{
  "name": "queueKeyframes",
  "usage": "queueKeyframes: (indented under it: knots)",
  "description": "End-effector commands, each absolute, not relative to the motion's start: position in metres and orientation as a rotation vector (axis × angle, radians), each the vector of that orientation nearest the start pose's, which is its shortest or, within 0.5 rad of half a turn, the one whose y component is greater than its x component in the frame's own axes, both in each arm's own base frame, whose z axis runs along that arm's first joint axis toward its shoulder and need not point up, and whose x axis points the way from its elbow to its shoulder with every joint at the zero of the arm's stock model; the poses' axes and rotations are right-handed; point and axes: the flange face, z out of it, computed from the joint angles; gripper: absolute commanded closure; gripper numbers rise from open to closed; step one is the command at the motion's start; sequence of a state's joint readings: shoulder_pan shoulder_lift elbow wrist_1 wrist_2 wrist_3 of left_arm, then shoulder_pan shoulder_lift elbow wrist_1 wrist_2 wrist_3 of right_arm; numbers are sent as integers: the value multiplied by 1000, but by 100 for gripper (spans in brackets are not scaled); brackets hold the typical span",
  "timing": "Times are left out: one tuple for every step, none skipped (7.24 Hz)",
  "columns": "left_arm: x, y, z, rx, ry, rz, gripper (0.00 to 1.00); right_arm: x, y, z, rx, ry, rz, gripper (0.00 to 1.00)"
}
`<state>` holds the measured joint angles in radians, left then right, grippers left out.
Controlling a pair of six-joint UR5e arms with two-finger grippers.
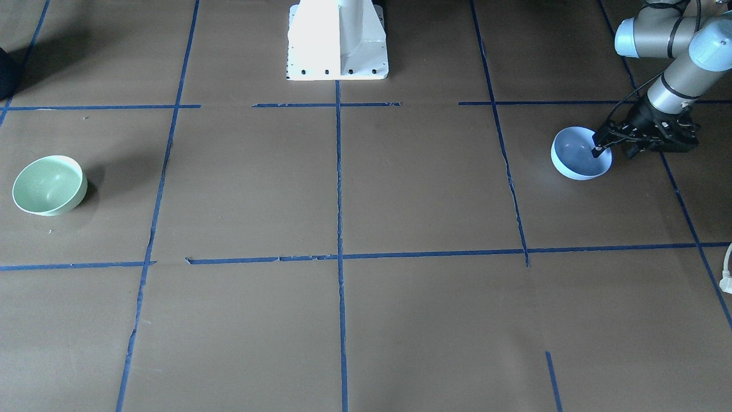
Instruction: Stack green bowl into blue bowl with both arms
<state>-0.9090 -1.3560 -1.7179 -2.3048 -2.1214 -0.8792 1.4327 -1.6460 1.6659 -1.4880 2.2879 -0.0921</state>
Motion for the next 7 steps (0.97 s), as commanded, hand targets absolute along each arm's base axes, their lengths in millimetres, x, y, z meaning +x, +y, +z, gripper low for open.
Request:
queueKeyframes:
  knots:
    - [202,-389,606,96,836,-25,100,3,-472,643,81,-721,-255,0]
    - [203,-390,603,95,843,-23,100,3,-472,644,80,-721,-255,0]
    - [204,-391,579,112,866,-15,100,3,-472,643,81,-721,-255,0]
    - [211,-397,542,82,849,-43,100,3,-472,643,81,-721,-255,0]
    - [225,-415,485,74,871,-107,100,3,-472,643,81,-723,-254,0]
    - [263,-440,423,58,913,-164,100,3,-472,643,81,-723,-255,0]
    - [317,-448,369,47,915,-173,100,3,-472,643,81,-723,-254,0]
